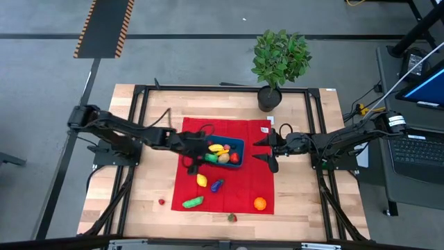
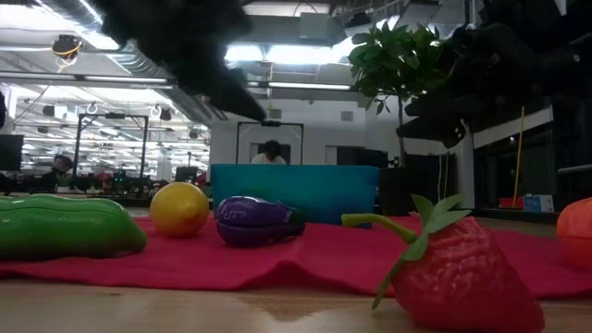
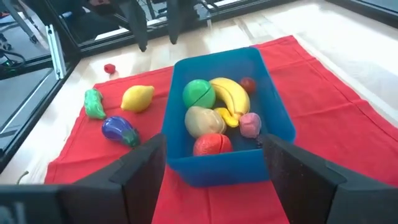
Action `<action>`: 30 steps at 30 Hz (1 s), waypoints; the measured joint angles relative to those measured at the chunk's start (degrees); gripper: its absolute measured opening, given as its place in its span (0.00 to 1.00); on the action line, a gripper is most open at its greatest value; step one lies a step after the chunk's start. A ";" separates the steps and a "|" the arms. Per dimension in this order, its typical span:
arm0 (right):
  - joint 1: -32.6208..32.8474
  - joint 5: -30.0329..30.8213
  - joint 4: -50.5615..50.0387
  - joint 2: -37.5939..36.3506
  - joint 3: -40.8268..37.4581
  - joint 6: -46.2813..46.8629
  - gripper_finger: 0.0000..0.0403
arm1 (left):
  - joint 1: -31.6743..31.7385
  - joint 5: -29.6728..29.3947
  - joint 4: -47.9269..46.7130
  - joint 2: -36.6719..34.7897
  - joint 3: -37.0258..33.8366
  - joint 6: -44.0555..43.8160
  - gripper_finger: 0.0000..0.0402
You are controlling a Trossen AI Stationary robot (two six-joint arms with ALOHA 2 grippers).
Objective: Pick and placing Produce into tupperware
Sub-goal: Put the orange tangerine into the blue bin
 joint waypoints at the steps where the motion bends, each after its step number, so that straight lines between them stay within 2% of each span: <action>1: 0.00 0.00 0.09 0.00 0.00 0.00 0.66 | -0.57 -0.28 1.34 -1.57 -2.04 -0.72 0.41; 6: 0.08 -0.02 1.56 0.00 0.36 -0.11 0.66 | -4.76 -1.31 5.98 -11.21 -9.99 -2.76 0.41; 12: 2.66 -0.07 -0.72 0.00 4.15 -3.34 0.66 | -12.06 -11.77 6.73 -23.07 -17.42 -4.86 0.41; 15: 4.67 0.00 -4.50 0.00 7.06 -5.88 0.66 | -15.81 -14.78 6.70 -28.65 -20.92 -5.23 0.41; 21: 7.67 0.15 -15.40 0.00 13.20 -1.63 0.66 | -20.45 -15.26 7.01 -36.71 -26.48 -5.48 0.41; 25: 11.24 0.11 -18.77 1.12 15.78 2.39 0.66 | -21.96 -15.32 7.40 -40.87 -29.22 -4.92 0.41; 30: 16.20 0.09 -24.97 4.65 20.85 10.01 0.66 | -23.52 -15.31 12.94 -45.35 -34.49 -4.14 0.41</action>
